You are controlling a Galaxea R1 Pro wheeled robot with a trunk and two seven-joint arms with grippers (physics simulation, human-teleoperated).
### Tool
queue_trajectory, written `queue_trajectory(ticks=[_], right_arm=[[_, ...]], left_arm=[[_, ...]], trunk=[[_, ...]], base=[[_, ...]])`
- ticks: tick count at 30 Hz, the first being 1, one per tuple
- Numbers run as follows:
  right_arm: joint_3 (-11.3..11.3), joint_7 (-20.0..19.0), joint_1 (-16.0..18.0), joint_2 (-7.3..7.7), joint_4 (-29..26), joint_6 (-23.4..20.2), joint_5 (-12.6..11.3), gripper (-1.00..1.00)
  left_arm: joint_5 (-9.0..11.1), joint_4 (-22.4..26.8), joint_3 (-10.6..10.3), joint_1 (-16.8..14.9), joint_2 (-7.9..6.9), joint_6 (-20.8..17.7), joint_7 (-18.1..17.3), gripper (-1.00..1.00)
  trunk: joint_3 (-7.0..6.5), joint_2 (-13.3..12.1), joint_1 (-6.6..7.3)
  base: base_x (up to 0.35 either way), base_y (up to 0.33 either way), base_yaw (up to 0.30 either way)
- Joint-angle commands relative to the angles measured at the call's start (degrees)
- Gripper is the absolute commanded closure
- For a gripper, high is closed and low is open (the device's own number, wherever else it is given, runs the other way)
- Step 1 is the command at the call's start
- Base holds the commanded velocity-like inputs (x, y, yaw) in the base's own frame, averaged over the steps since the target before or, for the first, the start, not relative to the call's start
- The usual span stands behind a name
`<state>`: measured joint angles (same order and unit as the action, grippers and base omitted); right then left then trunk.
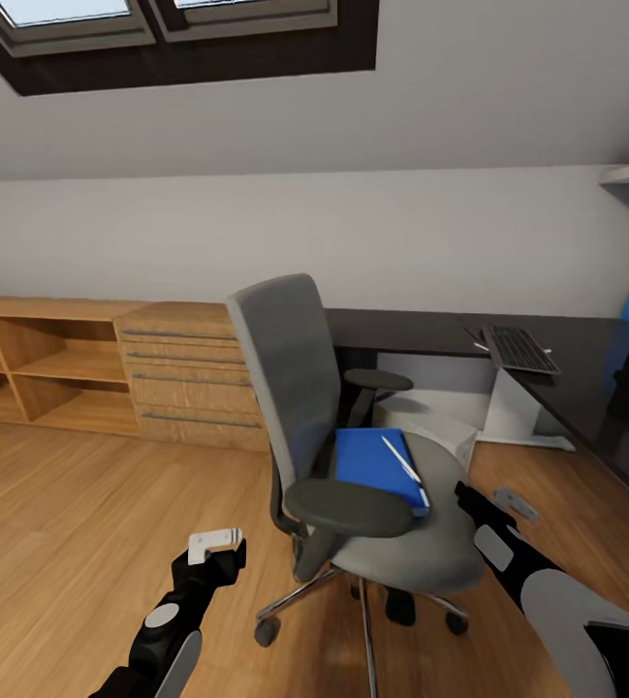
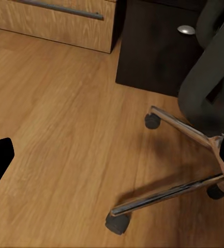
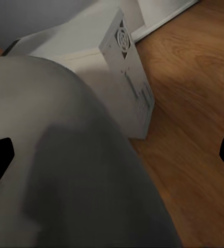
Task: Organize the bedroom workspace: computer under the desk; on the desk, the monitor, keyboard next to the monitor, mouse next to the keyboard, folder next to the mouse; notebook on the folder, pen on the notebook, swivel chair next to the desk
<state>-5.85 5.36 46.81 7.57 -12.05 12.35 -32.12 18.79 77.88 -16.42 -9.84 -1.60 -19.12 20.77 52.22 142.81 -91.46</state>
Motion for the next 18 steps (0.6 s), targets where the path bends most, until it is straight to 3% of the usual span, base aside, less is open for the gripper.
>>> queue_trajectory(ticks=[1,18], right_arm=[[-0.1,0.0,0.0,-0.02,0.0,0.1,-0.2,-1.0],[-0.2,0.0,0.0,0.06,0.0,0.1,-0.2,-1.0]], left_arm=[[0.5,0.1,-0.2,-0.1,-0.07,-0.1,0.5,-1.0],[0.6,0.6,1.0,-0.1,-0.08,0.0,0.1,-1.0]], trunk=[[0.09,0.0,0.0],[0.74,0.0,0.0]], base=[[0.054,0.0,0.004],[0.01,0.0,0.029]])
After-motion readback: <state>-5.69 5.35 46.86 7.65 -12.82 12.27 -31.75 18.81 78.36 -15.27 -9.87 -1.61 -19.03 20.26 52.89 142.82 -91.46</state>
